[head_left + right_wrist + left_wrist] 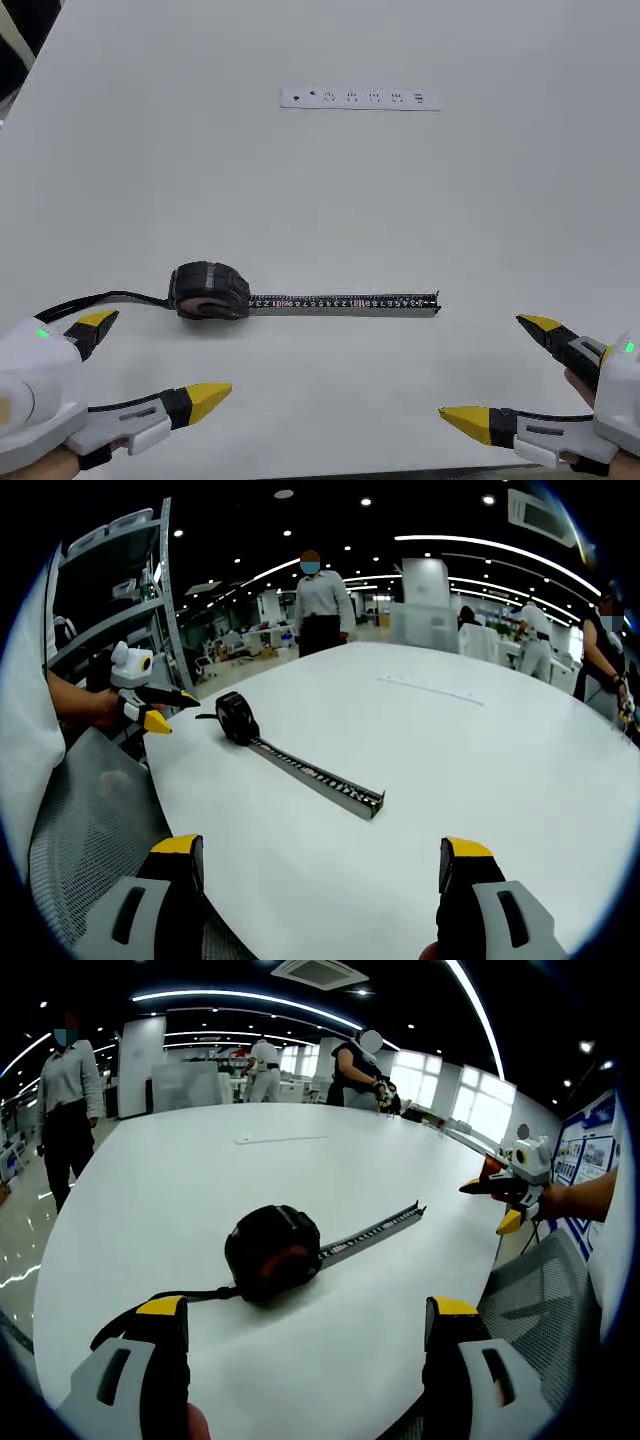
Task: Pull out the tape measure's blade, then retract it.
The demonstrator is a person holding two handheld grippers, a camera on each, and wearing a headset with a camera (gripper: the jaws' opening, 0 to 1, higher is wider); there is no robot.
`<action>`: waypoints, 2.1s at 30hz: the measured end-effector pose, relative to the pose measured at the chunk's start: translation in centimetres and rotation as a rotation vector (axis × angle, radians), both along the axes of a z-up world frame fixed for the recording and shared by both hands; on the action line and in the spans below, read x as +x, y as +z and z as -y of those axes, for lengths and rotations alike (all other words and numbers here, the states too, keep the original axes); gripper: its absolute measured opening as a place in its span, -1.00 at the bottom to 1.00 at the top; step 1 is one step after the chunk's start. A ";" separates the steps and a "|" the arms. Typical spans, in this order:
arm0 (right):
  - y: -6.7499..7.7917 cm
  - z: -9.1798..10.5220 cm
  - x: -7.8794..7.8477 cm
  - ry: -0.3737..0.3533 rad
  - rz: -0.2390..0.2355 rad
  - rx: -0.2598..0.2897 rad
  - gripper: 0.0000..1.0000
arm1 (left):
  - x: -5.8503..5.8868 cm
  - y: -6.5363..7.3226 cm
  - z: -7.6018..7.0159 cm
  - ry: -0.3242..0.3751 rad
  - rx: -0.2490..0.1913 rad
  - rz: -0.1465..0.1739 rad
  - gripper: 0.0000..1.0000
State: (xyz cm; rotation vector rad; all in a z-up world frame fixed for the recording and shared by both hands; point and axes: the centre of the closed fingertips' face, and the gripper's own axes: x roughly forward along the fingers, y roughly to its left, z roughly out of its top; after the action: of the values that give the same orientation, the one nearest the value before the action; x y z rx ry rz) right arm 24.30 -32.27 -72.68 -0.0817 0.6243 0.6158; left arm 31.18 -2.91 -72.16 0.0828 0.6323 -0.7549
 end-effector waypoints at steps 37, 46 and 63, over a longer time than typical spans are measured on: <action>-0.6 -0.4 1.4 0.003 -0.010 0.025 0.91 | 4.6 -1.9 4.2 0.179 -0.082 -0.019 0.82; -1.4 -0.4 3.1 0.096 -0.035 -0.013 0.62 | 5.2 -2.4 4.1 0.225 -0.057 0.009 0.78; -3.0 -0.3 5.9 0.271 -0.073 -0.117 0.24 | 6.9 -3.1 3.0 0.364 0.012 0.032 0.45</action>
State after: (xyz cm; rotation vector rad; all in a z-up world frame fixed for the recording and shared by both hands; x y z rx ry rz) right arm 30.18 -32.00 -75.64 -0.2574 0.7262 0.8461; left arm 38.10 -5.91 -75.29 -0.0101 0.6006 -0.3975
